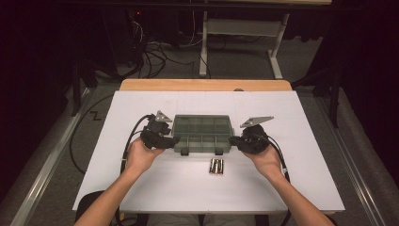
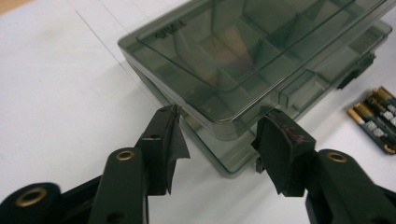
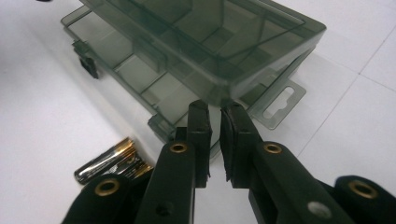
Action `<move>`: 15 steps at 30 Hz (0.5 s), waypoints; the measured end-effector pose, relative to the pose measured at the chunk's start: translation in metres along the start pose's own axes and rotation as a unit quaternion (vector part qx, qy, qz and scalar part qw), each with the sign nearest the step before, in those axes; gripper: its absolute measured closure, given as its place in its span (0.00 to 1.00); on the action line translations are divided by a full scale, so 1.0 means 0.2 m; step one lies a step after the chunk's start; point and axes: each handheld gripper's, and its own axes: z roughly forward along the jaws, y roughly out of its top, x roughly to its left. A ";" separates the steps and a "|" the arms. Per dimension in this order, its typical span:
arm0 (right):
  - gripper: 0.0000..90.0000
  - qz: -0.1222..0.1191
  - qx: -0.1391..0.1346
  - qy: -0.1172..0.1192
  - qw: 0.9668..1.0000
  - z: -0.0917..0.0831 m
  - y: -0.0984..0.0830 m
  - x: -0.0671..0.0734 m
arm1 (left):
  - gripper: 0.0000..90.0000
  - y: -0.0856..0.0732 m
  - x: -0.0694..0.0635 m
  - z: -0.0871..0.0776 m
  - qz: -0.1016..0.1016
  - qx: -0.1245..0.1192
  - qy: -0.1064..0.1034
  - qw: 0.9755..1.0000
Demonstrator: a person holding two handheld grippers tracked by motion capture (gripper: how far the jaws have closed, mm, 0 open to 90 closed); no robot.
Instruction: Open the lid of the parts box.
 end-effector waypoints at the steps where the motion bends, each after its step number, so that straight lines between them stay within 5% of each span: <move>1: 0.93 0.007 0.000 -0.005 1.000 0.01 0.00 0.00 | 0.53 0.01 0.00 0.00 -0.003 -0.005 -0.001 1.000; 15: 0.84 0.055 0.010 -0.042 0.998 0.09 0.05 -0.05 | 0.51 0.08 0.04 -0.02 -0.017 -0.031 -0.003 0.999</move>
